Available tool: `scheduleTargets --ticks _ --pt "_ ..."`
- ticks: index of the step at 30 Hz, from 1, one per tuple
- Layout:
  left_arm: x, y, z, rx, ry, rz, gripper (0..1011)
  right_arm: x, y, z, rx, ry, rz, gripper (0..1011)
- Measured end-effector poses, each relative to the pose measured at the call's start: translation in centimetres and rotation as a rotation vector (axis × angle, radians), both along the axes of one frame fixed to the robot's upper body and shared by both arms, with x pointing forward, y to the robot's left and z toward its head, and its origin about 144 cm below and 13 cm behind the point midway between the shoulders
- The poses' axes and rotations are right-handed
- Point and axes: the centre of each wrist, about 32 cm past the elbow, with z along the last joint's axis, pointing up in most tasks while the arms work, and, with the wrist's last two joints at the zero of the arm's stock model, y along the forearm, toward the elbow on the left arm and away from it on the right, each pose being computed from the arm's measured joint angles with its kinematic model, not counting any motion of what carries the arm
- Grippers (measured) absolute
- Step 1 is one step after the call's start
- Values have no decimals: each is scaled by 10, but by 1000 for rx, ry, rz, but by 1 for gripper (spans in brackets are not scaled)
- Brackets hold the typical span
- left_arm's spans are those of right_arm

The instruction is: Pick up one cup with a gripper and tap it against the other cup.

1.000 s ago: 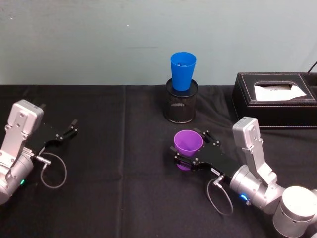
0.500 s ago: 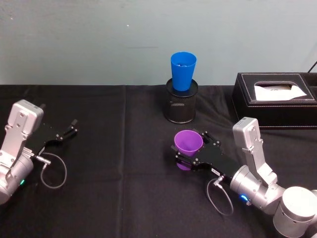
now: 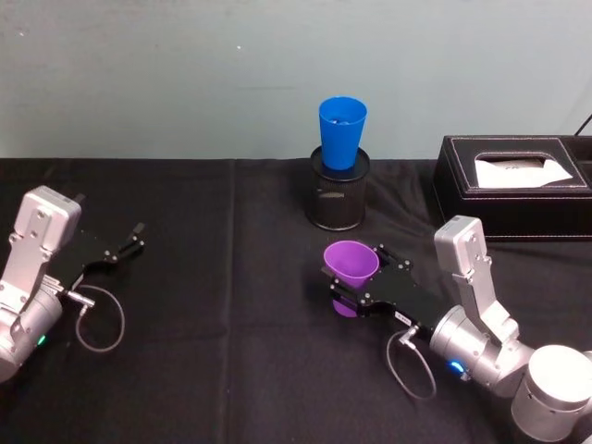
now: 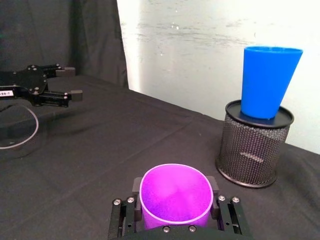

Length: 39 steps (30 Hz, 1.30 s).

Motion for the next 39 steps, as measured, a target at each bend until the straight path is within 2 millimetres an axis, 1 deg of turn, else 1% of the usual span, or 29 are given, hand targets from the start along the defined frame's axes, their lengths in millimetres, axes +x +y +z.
scheduleTargets --ticks 2,6,7,14,15,16,24,31,39 --pt "0 0 0 0 0 0 1000 0 0 5 -5 0 -1 741" --pt "0 0 0 0 0 0 1000 2 -1 23 -3 -1 -2 730" --pt "0 0 0 0 0 0 1000 2 -1 23 -3 -1 -2 730" --pt "0 0 0 0 0 0 1000 4 0 62 14 -11 18 730" --pt "0 0 0 0 0 0 1000 4 0 62 14 -11 18 730" --pt "0 0 0 0 0 0 1000 4 0 68 17 -12 21 730" --pt "0 0 0 0 0 0 1000 7 2 93 26 -5 33 730" --pt "0 0 0 0 0 0 1000 11 1 105 32 -5 35 730" --pt "0 0 0 0 0 0 1000 13 1 112 38 -6 39 730"
